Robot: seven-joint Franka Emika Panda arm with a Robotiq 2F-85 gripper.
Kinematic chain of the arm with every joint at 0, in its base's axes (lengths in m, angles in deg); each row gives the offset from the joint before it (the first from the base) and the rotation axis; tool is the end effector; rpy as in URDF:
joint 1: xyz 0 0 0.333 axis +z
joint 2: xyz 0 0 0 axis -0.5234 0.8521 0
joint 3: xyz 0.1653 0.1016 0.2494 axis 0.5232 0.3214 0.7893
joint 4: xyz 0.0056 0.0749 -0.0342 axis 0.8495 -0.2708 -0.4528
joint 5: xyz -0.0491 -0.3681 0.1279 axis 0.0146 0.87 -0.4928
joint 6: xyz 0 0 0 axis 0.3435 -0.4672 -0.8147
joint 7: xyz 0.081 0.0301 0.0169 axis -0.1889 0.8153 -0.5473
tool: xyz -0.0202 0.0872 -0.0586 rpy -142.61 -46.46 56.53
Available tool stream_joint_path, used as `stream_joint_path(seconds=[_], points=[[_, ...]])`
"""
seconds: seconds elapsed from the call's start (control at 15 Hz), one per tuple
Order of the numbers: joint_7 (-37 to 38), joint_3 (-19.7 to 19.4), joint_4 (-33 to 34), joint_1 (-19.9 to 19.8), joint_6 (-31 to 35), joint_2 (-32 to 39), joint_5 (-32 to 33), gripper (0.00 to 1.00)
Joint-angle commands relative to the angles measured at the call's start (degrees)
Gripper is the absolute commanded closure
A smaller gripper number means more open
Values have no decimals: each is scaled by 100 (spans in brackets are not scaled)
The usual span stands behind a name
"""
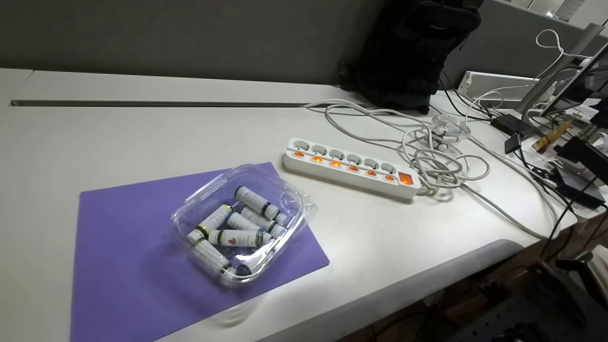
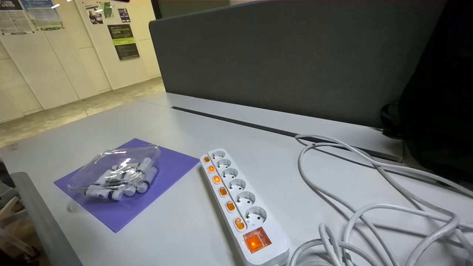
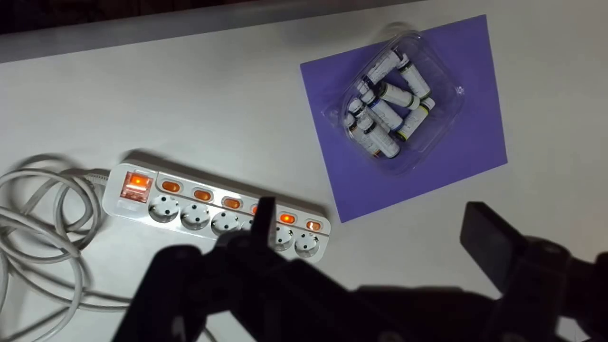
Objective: Switch off the second socket on the extension adapter
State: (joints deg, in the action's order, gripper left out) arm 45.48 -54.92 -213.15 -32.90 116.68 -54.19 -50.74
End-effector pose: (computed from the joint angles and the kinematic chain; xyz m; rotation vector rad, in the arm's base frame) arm 0.4460 -0.0530 0.4701 -2.8646 0.2775 0.1881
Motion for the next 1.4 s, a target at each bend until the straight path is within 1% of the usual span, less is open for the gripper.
stream_joint_path(seconds=[0.0, 0.2, 0.33, 0.4, 0.67, 0.73, 0.8, 0.87, 1.07, 1.2, 1.33], points=[[-21, 83, 11, -94, -17, 7, -21, 0], [-21, 83, 11, -94, -17, 7, -21, 0], [29, 161, -197, -38, 589, -225, -218, 0], [65, 227, -222, 7, 918, -193, -318, 0], [200, 584, -243, 161, 2359, 246, -392, 0], [244, 668, -235, 211, 2759, 425, -397, 25], [332, 754, -223, 237, 3099, 600, -328, 25], [466, 842, -195, 258, 3447, 824, -248, 33], [908, 994, -72, 259, 4210, 1478, 46, 55], [1197, 979, 52, 240, 4442, 1881, 274, 69], [1435, 900, 214, 232, 4489, 2256, 441, 82]])
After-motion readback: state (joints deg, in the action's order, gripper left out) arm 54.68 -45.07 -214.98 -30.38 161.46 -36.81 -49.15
